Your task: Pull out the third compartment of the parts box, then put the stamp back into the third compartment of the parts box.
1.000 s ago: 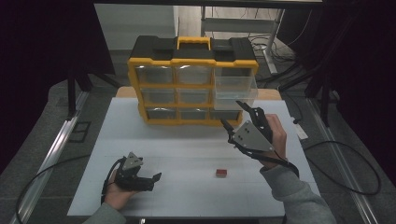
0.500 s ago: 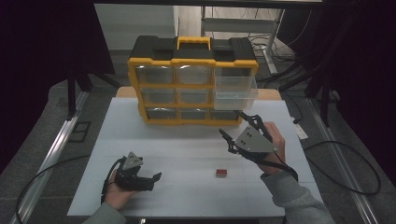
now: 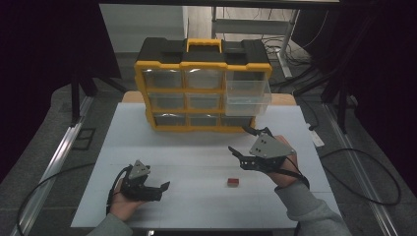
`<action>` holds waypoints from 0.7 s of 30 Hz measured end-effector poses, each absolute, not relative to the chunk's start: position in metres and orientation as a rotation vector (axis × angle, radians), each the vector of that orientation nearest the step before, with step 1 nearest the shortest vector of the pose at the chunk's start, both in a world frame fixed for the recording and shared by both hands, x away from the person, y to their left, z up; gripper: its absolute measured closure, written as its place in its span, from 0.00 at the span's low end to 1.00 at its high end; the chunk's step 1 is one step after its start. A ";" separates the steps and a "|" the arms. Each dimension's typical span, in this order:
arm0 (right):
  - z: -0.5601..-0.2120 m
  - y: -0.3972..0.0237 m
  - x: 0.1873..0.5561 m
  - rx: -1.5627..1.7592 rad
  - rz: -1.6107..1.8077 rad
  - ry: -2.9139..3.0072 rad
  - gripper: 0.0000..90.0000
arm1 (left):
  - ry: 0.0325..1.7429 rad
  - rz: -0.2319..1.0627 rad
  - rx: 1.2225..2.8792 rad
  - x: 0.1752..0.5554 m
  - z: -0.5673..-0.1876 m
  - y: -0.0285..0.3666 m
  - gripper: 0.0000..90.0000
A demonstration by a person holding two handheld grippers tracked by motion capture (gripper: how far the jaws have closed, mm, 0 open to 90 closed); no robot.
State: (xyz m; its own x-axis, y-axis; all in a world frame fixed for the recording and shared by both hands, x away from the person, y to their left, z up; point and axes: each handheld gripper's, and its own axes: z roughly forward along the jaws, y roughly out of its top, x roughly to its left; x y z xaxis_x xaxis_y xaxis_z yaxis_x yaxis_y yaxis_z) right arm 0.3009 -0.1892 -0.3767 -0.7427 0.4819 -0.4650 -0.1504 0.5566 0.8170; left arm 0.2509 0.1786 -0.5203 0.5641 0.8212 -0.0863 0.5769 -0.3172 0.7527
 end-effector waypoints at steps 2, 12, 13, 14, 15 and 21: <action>-0.379 -0.190 0.301 0.282 1.211 2.141 0.34 | 1.119 0.405 2.024 0.251 -0.520 0.179 0.07; -0.390 -0.197 0.305 0.325 1.212 2.266 0.33 | 1.120 0.402 2.021 0.252 -0.520 0.178 0.07; -0.391 -0.198 0.305 0.331 1.211 2.278 0.33 | 1.120 0.403 2.021 0.252 -0.520 0.178 0.07; -0.393 -0.198 0.305 0.335 1.208 2.286 0.33 | 1.119 0.404 2.022 0.251 -0.520 0.178 0.07; -0.394 -0.198 0.305 0.339 1.208 2.299 0.33 | 1.118 0.404 2.022 0.251 -0.520 0.178 0.07; -0.404 -0.201 0.306 0.363 1.198 2.355 0.32 | 1.113 0.408 2.019 0.252 -0.519 0.178 0.07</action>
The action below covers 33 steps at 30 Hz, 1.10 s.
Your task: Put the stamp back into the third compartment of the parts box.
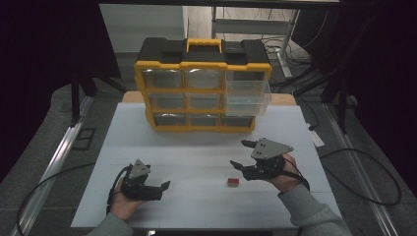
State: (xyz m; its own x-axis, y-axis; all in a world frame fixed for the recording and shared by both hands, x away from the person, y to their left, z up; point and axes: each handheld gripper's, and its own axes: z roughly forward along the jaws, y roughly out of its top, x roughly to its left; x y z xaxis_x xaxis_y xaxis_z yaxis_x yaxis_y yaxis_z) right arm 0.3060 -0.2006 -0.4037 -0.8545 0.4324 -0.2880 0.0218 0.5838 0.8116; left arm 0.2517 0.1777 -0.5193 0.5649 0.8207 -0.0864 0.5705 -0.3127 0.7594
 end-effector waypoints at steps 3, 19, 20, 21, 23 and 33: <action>-0.410 -0.202 0.307 0.380 1.193 2.393 0.32 | 1.111 0.406 2.019 0.252 -0.519 0.178 0.07; -0.435 -0.204 0.310 0.428 1.148 2.505 0.31 | 1.116 0.415 1.998 0.251 -0.518 0.179 0.07; -0.437 -0.204 0.311 0.434 1.144 2.510 0.31 | 1.116 0.415 1.997 0.251 -0.518 0.179 0.07; -0.439 -0.205 0.312 0.445 1.138 2.523 0.31 | 1.114 0.415 1.995 0.251 -0.518 0.179 0.07; -0.442 -0.206 0.312 0.453 1.128 2.544 0.30 | 1.112 0.410 1.997 0.251 -0.518 0.178 0.07; -0.459 -0.210 0.316 0.492 1.075 2.630 0.30 | 1.100 0.396 1.999 0.256 -0.518 0.176 0.07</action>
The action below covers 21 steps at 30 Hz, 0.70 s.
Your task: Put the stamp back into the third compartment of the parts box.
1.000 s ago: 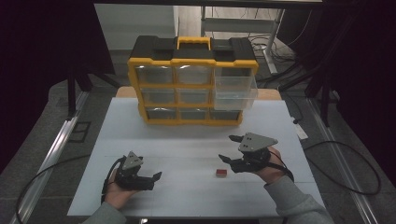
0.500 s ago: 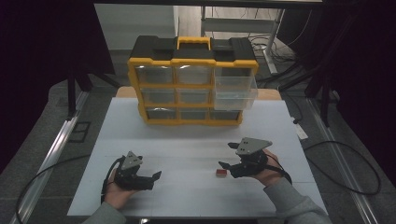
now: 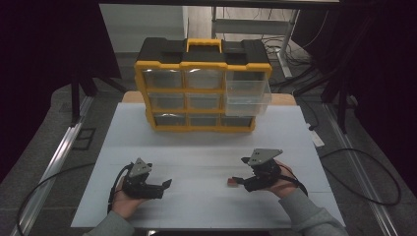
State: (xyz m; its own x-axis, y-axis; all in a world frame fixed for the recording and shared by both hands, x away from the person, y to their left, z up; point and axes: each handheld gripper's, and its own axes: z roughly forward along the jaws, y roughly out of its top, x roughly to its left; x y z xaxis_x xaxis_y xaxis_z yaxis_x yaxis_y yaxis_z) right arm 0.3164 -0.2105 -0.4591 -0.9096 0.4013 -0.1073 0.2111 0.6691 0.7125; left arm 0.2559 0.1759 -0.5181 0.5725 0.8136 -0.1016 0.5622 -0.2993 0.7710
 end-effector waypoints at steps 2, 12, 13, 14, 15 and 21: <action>-0.464 -0.210 0.318 0.492 1.066 2.657 0.30 | 1.098 0.400 1.999 0.255 -0.518 0.176 0.07; -0.475 -0.205 0.325 0.475 1.023 2.730 0.30 | 1.099 0.410 2.001 0.254 -0.517 0.176 0.07; -0.477 -0.204 0.326 0.473 1.017 2.737 0.30 | 1.099 0.411 2.004 0.253 -0.517 0.176 0.07; -0.479 -0.202 0.326 0.467 1.006 2.749 0.30 | 1.099 0.412 2.003 0.253 -0.517 0.176 0.07; -0.480 -0.201 0.327 0.461 0.998 2.753 0.30 | 1.099 0.411 2.001 0.253 -0.517 0.176 0.07; -0.486 -0.196 0.329 0.454 0.971 2.781 0.31 | 1.098 0.409 2.002 0.254 -0.518 0.176 0.07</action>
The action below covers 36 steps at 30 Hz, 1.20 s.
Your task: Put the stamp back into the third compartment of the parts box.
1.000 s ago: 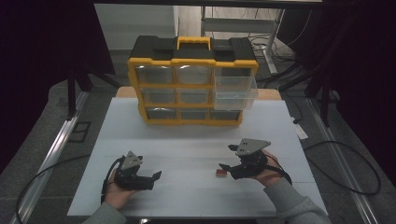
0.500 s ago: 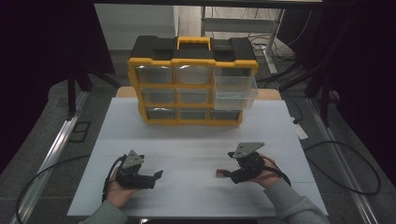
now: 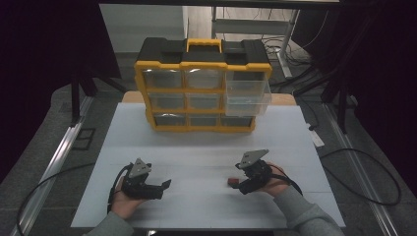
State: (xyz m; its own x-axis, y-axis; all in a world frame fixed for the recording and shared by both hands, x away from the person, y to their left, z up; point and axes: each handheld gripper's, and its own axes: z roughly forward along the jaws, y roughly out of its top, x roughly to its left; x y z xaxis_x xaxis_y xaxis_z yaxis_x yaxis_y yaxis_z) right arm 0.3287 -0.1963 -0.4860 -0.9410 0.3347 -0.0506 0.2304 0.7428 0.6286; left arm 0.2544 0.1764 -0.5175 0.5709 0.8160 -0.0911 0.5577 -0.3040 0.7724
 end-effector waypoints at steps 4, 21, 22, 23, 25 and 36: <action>-0.490 -0.192 0.329 0.437 0.940 2.803 0.32 | 1.099 0.406 2.005 0.255 -0.518 0.176 0.07; -0.502 -0.187 0.332 0.429 0.886 2.864 0.40 | 1.093 0.405 2.018 0.255 -0.519 0.175 0.07; -0.503 -0.187 0.333 0.433 0.883 2.869 0.41 | 1.094 0.405 2.019 0.255 -0.519 0.175 0.07; -0.504 -0.186 0.333 0.433 0.877 2.873 0.42 | 1.094 0.405 2.019 0.255 -0.519 0.175 0.07; -0.506 -0.186 0.334 0.431 0.870 2.891 0.45 | 1.093 0.403 2.020 0.256 -0.519 0.175 0.07; -0.510 -0.184 0.334 0.383 0.827 2.922 0.73 | 1.089 0.403 2.020 0.255 -0.519 0.175 0.08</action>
State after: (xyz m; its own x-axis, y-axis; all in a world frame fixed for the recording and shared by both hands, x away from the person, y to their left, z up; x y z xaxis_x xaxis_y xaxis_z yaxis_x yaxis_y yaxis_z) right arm 0.3341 -0.1841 -0.5097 -0.9655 0.2603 -0.0091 0.2169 0.8230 0.5250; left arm 0.2551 0.1751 -0.5185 0.5805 0.8097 -0.0857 0.5586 -0.3194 0.7655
